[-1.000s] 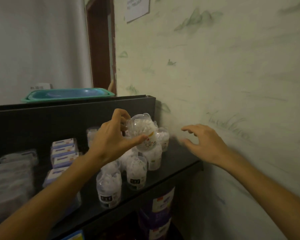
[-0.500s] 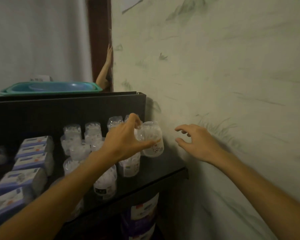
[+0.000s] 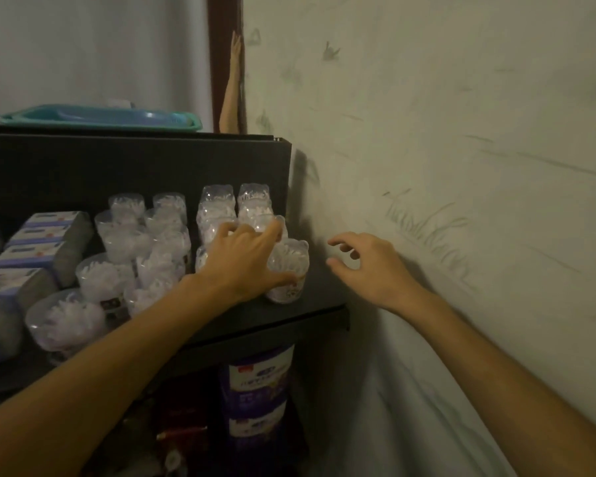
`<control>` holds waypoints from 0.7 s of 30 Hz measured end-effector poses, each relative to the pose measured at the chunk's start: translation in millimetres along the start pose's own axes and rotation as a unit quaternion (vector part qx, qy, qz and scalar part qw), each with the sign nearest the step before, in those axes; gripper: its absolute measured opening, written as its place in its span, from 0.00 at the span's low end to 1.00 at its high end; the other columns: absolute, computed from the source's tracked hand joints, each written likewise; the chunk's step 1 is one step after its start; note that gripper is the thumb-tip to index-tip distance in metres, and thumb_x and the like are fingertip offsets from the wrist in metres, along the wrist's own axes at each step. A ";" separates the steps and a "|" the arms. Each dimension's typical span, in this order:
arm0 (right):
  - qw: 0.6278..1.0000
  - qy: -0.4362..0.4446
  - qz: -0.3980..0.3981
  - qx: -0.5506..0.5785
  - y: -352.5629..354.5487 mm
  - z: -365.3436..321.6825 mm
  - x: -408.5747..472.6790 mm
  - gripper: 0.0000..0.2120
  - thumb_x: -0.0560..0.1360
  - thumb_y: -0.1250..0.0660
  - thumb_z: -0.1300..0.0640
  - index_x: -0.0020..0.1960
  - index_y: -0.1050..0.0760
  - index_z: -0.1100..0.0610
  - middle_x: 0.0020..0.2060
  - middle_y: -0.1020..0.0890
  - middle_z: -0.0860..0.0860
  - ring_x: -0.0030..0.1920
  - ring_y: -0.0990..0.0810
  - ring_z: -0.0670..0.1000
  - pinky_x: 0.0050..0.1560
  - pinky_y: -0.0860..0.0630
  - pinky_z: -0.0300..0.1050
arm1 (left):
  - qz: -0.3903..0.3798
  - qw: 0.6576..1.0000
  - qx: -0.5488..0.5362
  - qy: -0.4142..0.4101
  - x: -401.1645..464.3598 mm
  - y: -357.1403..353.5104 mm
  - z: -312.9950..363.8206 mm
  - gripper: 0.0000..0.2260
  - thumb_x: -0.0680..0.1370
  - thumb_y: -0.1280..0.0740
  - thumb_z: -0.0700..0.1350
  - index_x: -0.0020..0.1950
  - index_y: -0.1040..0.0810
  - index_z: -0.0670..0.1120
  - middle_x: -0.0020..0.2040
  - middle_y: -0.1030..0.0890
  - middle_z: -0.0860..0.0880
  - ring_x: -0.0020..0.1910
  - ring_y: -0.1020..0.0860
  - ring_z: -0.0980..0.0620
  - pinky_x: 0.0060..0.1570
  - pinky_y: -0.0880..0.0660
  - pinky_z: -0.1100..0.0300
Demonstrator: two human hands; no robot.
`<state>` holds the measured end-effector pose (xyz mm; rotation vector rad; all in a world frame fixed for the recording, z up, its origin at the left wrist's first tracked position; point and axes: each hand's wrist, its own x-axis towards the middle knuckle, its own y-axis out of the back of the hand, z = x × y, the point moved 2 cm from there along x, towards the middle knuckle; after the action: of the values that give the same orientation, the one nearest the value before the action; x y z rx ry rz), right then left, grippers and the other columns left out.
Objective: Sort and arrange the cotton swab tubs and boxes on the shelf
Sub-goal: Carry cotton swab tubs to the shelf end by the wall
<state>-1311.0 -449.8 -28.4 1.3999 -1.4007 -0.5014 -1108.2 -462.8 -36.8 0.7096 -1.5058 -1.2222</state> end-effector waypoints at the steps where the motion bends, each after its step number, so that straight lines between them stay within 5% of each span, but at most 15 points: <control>1: 1.000 0.003 -0.002 0.004 -2.1 1.2 0.2 0.17 0.76 0.34 0.49 0.64 0.26 0.50 0.57 0.22 0.52 0.54 0.24 0.49 0.54 0.25 0.46 | -0.001 1.000 0.002 0.005 -0.6 -1.7 -0.4 0.31 0.70 0.38 0.70 0.65 0.41 0.54 0.61 0.25 0.47 0.62 0.28 0.46 0.67 0.42 0.46; 9: 0.998 0.049 0.003 0.031 -2.9 -10.2 13.6 0.18 0.76 0.34 0.50 0.65 0.27 0.51 0.58 0.22 0.52 0.53 0.26 0.48 0.53 0.28 0.42 | 0.033 0.997 0.053 0.045 -7.9 0.8 -3.4 0.32 0.70 0.38 0.70 0.67 0.38 0.53 0.67 0.30 0.46 0.67 0.34 0.45 0.67 0.43 0.46; 21: 0.983 0.173 0.017 0.050 -13.8 -106.7 51.7 0.20 0.75 0.33 0.50 0.65 0.28 0.49 0.57 0.23 0.53 0.55 0.24 0.53 0.56 0.24 0.53 | 0.076 0.983 0.031 0.163 -82.6 58.0 -66.1 0.30 0.75 0.42 0.66 0.72 0.39 0.54 0.71 0.33 0.49 0.69 0.35 0.46 0.67 0.41 0.47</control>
<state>-1201.5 -460.6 17.9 1.4601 -1.1757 -0.1556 -1012.3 -393.4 -13.4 0.7793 -1.3027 -0.8977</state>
